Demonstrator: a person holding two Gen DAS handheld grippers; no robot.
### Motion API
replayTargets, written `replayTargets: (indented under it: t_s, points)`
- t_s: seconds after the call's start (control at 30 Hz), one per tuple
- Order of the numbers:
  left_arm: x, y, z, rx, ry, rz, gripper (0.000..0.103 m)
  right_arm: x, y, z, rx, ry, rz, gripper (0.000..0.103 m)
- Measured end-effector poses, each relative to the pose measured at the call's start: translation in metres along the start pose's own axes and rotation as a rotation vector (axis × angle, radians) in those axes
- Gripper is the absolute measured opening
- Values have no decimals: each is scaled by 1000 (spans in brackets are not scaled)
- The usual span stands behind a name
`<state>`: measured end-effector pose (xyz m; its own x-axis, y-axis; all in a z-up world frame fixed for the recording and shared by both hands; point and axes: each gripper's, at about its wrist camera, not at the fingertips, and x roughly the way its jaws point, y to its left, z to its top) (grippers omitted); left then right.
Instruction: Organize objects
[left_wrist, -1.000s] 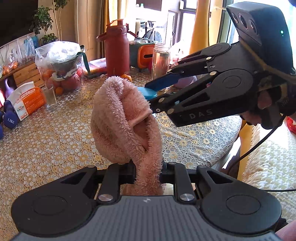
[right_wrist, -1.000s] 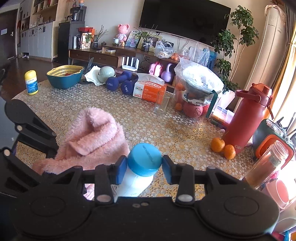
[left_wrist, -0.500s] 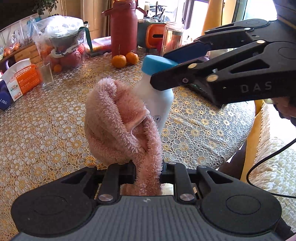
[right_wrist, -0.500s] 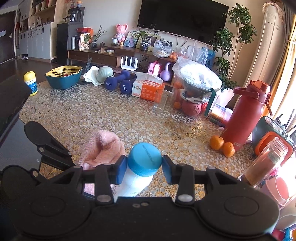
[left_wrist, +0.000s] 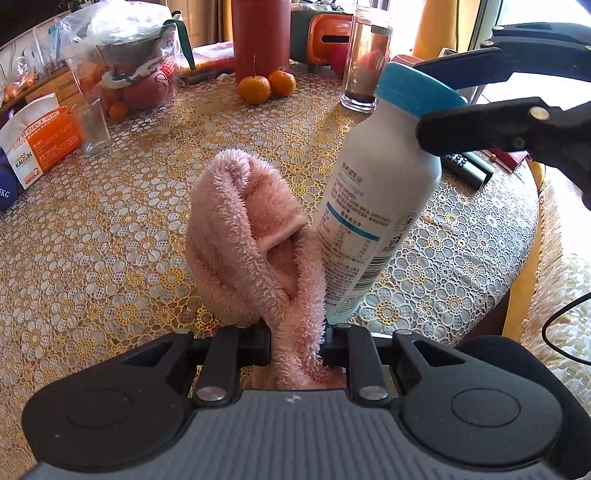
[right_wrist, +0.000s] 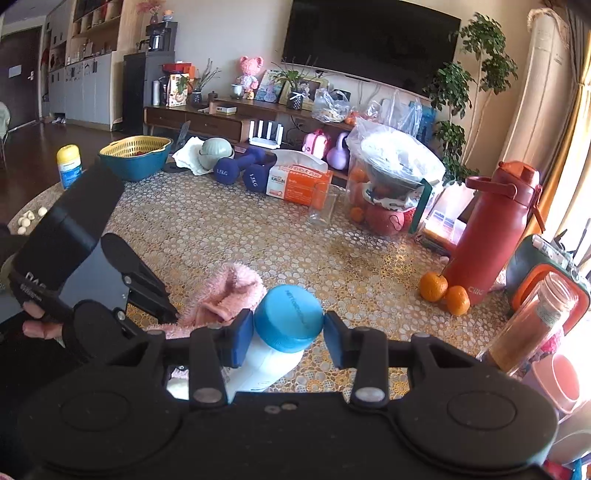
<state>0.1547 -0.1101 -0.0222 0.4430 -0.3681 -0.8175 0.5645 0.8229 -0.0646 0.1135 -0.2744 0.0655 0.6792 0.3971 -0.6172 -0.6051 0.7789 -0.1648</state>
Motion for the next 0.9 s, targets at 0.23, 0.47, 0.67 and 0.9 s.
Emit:
replayTargets:
  t_s: [0.23, 0.47, 0.67, 0.9]
  points:
    - [-1, 0, -2, 10, 2, 4, 20, -11, 32, -7, -208, -29, -5, 41]
    - [-25, -5, -6, 35, -42, -27, 20, -21, 46, -12, -334, -29, 12, 41]
    - [-60, -16, -11, 96, -94, -74, 20, -24, 52, -18, -386, -42, 11, 41]
    - [-96, -36, -21, 233, -126, -115, 20, -22, 53, -19, -398, -49, 11, 41]
